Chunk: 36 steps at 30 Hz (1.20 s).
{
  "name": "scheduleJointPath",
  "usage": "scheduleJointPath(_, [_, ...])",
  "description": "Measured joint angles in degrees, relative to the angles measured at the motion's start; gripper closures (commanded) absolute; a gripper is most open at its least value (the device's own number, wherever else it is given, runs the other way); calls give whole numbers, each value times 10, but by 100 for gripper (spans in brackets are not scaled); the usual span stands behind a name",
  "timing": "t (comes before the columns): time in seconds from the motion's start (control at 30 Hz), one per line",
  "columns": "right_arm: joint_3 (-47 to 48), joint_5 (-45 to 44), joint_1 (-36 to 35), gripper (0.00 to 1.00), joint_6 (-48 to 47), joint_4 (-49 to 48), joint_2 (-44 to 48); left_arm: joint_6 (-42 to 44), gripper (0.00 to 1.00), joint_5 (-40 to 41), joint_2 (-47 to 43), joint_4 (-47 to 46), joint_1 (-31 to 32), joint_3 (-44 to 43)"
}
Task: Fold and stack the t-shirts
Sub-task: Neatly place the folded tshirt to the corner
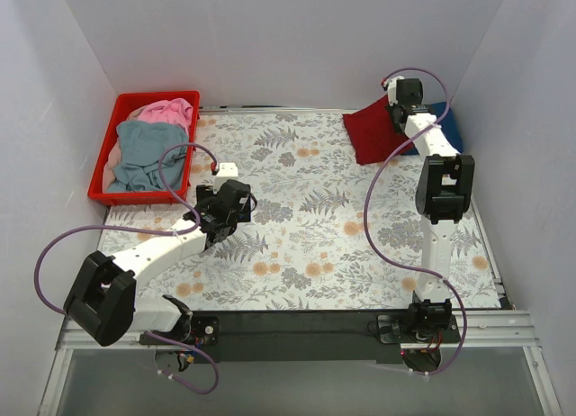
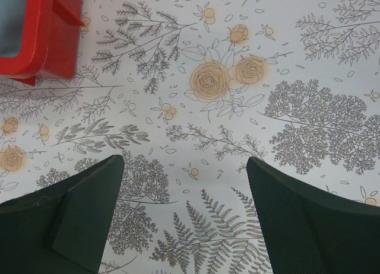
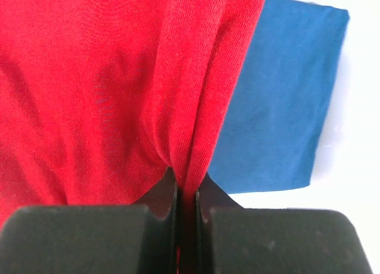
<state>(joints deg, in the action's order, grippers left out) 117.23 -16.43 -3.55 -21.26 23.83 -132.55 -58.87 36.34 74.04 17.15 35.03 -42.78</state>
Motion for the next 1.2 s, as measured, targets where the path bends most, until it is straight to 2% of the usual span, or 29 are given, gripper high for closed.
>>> scheduleJointPath(0.57, [0,2,28,99,-11,-17,2,19,16,11,4,-22,29,2])
scheduleJointPath(1.2, [0,3,33,99,-15,-17,54,30,16,12,4,-26,42,3])
